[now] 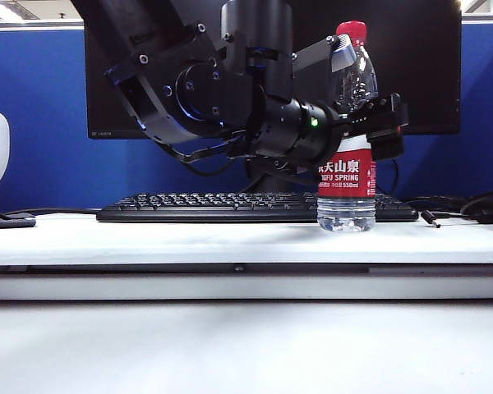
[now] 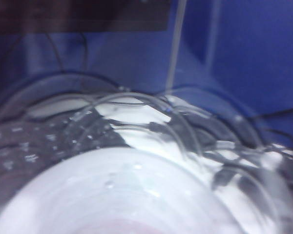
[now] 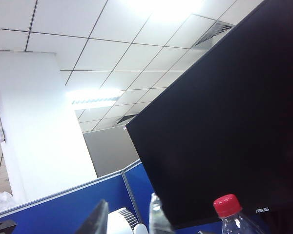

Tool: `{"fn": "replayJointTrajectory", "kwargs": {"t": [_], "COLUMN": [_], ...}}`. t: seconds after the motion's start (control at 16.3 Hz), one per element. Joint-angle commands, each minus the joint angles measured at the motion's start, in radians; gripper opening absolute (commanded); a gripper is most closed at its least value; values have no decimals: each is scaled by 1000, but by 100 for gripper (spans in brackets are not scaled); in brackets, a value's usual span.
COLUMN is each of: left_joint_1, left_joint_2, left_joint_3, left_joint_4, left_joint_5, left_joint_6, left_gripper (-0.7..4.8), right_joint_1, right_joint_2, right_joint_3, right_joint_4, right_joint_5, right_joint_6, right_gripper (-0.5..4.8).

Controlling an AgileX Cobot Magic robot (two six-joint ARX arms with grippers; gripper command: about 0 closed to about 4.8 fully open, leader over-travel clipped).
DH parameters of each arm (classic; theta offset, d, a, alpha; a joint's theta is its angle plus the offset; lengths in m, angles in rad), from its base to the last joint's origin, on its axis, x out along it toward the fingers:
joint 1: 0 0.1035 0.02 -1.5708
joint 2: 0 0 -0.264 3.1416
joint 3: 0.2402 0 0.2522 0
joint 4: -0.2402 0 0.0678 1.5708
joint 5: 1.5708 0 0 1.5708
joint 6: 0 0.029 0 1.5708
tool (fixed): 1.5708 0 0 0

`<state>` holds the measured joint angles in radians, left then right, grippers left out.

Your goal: Unscrew the cap from the plastic bottle on the table.

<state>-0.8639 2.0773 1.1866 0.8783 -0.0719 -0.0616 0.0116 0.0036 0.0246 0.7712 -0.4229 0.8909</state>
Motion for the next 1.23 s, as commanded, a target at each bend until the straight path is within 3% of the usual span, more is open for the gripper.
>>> {"fn": "replayJointTrajectory", "kwargs": {"t": [0.06, 0.31, 0.43, 0.49, 0.55, 0.67, 0.8, 0.86, 0.98, 1.04, 1.23], "left_joint_1": [1, 1, 1, 1, 1, 1, 2, 2, 2, 2, 2], "left_joint_2": [0, 0, -1, -2, -3, -3, -3, -3, -2, -2, -2], "left_joint_3": [5, 5, 5, 5, 5, 5, 5, 5, 5, 5, 5], "left_joint_4": [-25, -98, -100, -99, -97, -104, -118, -123, -121, -121, -122], "left_joint_5": [5, 5, 5, 5, 6, 29, 121, 181, 303, 361, 531], "left_joint_6": [2, 5, 5, 4, 4, 5, 10, 10, 10, 25, 82], "left_gripper": [464, 235, 160, 150, 150, 147, 146, 146, 146, 146, 146], "right_joint_1": [0, 0, 0, 0, 0, 0, 0, 2, 2, 2, 3], "right_joint_2": [-2, -2, -2, -2, -2, -2, 0, 16, 78, 130, 320], "right_joint_3": [5, 5, 5, 5, 5, 21, 98, 145, 203, 229, 278], "right_joint_4": [10, 11, -2, -33, -104, -244, -478, -574, -618, -611, -567], "right_joint_5": [-1, 0, -9, -20, -24, -23, -9, 13, 39, 44, 11], "right_joint_6": [2, -1, -1, -1, -11, -97, -297, -415, -528, -552, -563], "right_gripper": [118, 118, 118, 123, 176, 193, 197, 233, 352, 383, 383]}}
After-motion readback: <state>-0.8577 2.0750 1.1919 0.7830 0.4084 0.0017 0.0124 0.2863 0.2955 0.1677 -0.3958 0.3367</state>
